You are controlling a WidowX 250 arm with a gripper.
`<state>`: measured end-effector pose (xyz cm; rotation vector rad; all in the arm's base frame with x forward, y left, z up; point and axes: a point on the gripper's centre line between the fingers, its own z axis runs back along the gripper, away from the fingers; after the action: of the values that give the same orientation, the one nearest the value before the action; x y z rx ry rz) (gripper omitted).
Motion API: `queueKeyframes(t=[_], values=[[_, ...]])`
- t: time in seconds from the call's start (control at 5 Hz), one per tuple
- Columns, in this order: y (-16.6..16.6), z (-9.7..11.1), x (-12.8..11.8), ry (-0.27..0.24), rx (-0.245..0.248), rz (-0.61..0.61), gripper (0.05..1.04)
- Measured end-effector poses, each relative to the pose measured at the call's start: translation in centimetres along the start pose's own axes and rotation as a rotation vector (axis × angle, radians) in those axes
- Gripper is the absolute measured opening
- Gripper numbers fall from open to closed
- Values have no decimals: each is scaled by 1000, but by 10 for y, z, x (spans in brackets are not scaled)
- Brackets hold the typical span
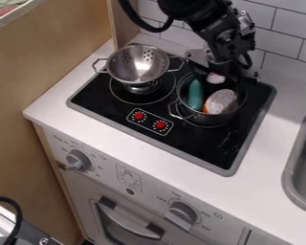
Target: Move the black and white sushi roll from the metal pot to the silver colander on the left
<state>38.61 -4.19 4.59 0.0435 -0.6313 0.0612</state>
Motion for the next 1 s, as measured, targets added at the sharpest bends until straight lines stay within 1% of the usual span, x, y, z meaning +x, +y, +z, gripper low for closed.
queueKeyframes(t=[0.2, 0.4, 0.6, 0.8, 1.0], values=[[2, -2, 3, -24, -11, -1, 997], [4, -3, 4, -36, -23, 0, 997], [10, -5, 6, -81, -56, -21, 997], [15, -9, 6, -109, -69, -8, 955], [16, -9, 6, -106, -69, 2, 685]])
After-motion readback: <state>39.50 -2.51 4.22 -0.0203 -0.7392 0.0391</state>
